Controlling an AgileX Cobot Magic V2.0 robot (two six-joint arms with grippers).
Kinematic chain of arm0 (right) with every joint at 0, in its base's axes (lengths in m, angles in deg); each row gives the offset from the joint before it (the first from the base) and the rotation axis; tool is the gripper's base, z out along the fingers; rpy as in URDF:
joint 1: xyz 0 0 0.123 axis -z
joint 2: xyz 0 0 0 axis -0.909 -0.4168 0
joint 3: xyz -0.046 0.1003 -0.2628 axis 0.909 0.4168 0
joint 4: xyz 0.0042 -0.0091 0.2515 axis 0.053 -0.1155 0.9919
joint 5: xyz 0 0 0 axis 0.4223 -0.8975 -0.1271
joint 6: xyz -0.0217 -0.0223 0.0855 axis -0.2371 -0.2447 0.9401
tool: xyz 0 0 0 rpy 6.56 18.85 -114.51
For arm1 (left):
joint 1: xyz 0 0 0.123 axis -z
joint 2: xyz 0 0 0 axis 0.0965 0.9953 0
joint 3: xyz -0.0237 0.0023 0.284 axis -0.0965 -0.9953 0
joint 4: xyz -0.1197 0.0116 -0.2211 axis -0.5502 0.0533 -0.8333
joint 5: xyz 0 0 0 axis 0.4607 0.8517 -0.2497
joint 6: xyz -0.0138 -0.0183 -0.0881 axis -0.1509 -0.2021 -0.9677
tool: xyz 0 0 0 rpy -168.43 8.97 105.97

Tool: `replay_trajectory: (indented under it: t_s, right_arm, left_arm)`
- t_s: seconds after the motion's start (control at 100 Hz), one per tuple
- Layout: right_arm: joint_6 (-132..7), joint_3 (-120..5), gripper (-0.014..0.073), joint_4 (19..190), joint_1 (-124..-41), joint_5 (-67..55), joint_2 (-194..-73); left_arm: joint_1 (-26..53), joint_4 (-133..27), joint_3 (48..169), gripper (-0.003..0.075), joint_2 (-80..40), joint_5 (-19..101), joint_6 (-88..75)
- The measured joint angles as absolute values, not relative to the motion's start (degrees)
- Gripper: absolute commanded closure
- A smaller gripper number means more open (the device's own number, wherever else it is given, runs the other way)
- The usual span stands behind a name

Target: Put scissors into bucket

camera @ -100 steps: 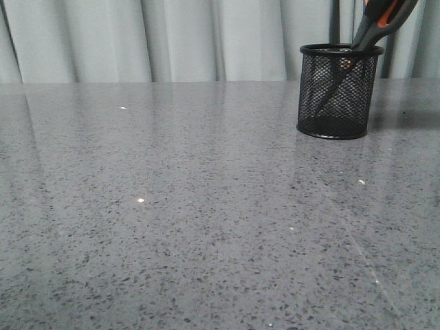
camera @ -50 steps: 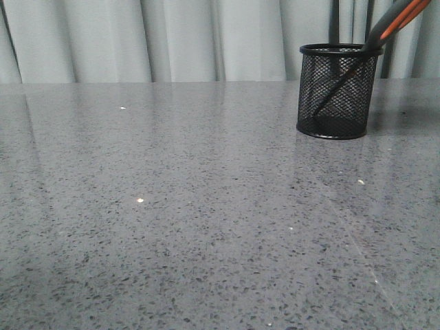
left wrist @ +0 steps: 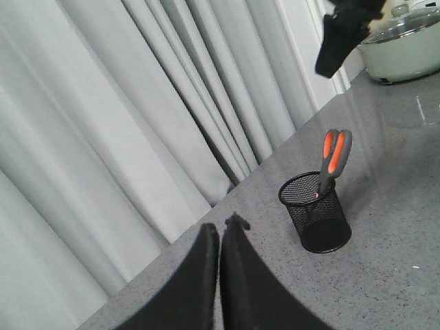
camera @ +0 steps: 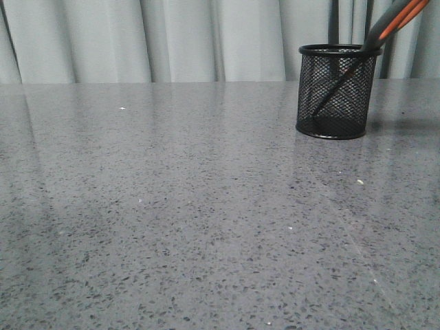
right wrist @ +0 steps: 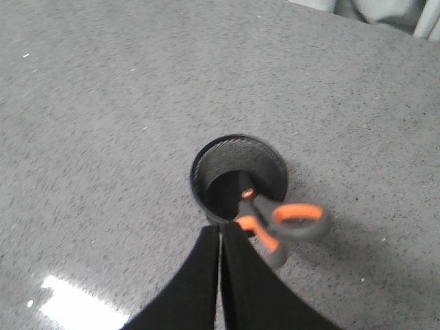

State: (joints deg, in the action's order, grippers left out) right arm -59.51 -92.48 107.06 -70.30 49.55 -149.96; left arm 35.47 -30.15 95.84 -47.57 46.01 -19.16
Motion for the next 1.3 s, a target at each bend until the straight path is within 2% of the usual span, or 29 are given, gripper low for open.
replay_trajectory:
  t_s: [0.12, 0.25, 0.41, 0.53, 0.71, 1.3]
  right_arm:
    - [-61.0, -76.0, 0.0639, 107.6, -71.3, 37.6, -134.3]
    - [-62.0, -55.8, 0.0639, 107.6, -71.3, 23.5, -117.7]
    - [-62.4, -36.6, 0.0639, 107.1, -71.3, 14.3, -99.8]
    - [-62.4, -28.4, 0.0639, 106.5, -71.3, 7.0, -88.9]
    - [-62.4, -23.8, 0.0639, 106.5, -71.3, -1.2, -80.5]
    - [-62.4, -23.0, 0.0639, 106.5, -71.9, -1.1, -80.3]
  left_arm:
    - [35.5, -32.6, 82.8, 0.074, -50.4, 33.0, -19.2]
    - [35.5, -38.1, 74.0, 0.074, -51.2, 21.7, -19.4]
    - [35.5, -40.1, 68.9, 0.074, -51.3, 17.1, -19.5]
    - [35.5, -40.5, 67.6, 0.074, -51.3, 16.5, -19.5]
    - [35.5, -40.5, 67.2, 0.074, -51.3, 16.1, -19.5]
    - [35.5, -40.5, 67.2, 0.074, -51.3, 15.7, -19.5]
